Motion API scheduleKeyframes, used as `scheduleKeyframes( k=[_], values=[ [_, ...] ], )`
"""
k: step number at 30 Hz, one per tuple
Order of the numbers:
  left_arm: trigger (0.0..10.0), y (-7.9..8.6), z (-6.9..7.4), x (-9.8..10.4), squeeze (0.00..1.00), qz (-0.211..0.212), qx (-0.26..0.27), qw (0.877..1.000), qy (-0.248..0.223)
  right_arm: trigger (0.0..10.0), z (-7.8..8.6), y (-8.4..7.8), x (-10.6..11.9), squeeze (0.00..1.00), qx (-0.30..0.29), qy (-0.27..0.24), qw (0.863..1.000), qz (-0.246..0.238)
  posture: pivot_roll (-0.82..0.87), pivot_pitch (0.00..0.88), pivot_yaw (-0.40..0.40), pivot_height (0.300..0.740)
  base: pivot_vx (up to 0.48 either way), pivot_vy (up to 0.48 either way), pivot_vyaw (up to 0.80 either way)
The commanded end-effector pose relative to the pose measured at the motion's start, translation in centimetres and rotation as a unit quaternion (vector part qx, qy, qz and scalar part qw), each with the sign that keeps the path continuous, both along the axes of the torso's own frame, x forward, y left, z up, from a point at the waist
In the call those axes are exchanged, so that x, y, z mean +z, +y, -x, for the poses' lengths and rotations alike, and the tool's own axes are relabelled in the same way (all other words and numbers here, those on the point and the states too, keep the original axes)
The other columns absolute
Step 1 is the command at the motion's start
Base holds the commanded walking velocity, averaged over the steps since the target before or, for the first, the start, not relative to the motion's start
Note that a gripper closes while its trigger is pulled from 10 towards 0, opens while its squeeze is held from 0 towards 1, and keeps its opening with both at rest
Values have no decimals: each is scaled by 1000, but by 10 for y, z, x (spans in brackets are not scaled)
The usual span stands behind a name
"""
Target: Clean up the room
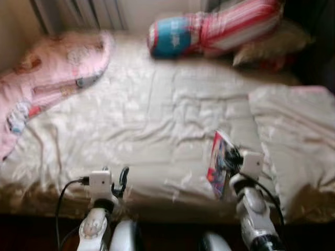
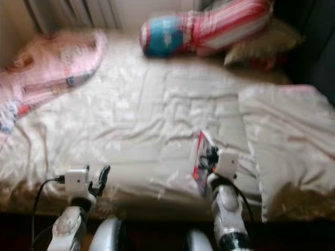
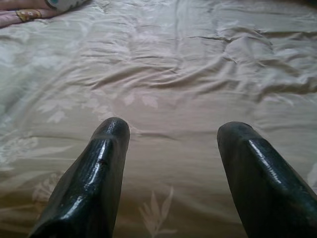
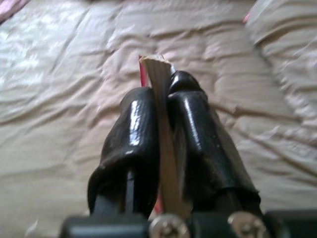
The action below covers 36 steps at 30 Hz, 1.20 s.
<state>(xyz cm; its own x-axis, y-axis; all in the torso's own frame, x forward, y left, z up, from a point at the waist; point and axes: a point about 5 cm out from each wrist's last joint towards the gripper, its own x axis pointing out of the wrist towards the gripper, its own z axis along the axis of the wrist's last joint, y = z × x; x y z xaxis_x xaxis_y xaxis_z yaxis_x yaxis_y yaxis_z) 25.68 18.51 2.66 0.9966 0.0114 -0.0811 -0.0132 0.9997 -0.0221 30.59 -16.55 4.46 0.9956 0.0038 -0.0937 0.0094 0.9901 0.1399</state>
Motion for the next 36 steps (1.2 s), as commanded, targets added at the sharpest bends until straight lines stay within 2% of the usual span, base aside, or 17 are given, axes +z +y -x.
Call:
scheduleKeyframes(
  k=[1,8,15,20,23,36],
  values=[
    [10000,2,-5,6,0,-2,-1,1000,-9,10000,-4,3,9,0,4,-23,1000,-1,-70,118,-10,638,0,0,0],
    [10000,2,-7,7,0,0,-1,1000,-12,10000,-8,5,20,0,14,-57,998,-5,-70,121,-9,638,0,0,0],
    [10000,2,-8,8,0,2,-1,1000,-12,10000,-14,5,32,0,16,-85,996,-9,-68,122,-8,638,269,0,0],
    [10000,3,-8,9,0,1,1,1000,-13,10000,-23,4,63,0,21,-159,987,-28,-67,125,-8,638,286,0,0],
    [10000,3,-8,9,0,0,2,1000,-13,10000,-26,4,69,0,23,-169,985,-29,-67,124,-8,638,290,0,0],
    [10000,2,-7,8,0,1,1,1000,-11,10000,-27,3,59,0,32,-131,991,-24,-63,129,-7,638,293,0,0]
  ],
)
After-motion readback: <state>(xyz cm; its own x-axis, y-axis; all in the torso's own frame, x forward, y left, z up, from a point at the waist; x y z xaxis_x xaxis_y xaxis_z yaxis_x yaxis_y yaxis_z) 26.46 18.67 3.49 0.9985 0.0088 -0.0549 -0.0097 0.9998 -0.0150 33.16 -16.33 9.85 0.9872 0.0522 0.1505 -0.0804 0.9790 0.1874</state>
